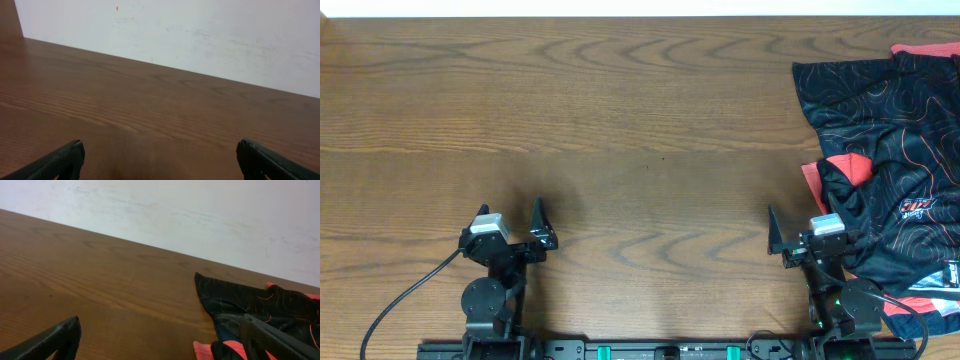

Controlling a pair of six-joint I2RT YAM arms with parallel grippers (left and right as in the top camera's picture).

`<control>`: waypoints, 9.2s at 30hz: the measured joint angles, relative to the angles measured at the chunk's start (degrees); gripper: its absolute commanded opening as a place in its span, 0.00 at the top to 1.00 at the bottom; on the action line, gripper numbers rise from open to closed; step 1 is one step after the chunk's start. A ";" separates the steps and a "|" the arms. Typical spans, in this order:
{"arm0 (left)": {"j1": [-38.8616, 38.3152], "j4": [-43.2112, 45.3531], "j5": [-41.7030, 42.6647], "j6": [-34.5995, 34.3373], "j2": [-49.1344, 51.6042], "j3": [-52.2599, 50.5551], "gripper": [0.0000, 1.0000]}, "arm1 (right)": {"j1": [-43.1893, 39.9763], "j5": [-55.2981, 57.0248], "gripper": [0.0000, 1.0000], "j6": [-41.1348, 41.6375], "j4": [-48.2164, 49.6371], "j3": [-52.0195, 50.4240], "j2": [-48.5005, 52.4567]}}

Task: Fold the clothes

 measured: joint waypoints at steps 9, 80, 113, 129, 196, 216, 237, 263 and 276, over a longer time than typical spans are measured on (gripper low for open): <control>0.00 0.00 0.02 0.00 0.00 0.00 0.02 | 0.00 0.02 0.01 0.00 0.00 0.00 0.00; 0.04 -13.44 4.76 -0.11 11.74 11.13 0.02 | 0.00 9.44 0.01 10.21 -9.03 5.81 3.56; 0.04 -29.51 5.62 -0.26 47.10 37.03 0.02 | -10.78 26.58 0.75 25.42 -40.85 48.04 83.12; 0.04 -29.29 5.62 -0.26 47.10 37.03 0.02 | -11.65 11.30 0.99 17.88 -44.39 58.66 79.10; -14.58 9.33 27.21 -23.32 93.66 37.20 0.70 | 0.96 13.94 0.01 28.63 -44.30 60.92 81.88; 7.08 15.19 16.28 -18.78 86.71 48.35 0.94 | 0.90 13.94 0.01 28.63 -45.90 60.92 81.88; -1.64 -18.08 27.21 -16.72 92.35 58.75 0.25 | 0.59 13.66 0.01 28.63 -45.97 60.92 81.88; -0.50 3.58 23.32 -16.06 103.65 65.46 0.94 | 0.59 13.05 0.01 28.63 -46.69 60.92 81.88; 11.87 -21.86 24.98 -15.06 97.79 78.97 0.02 | 0.59 13.03 0.01 28.63 -46.53 60.92 81.88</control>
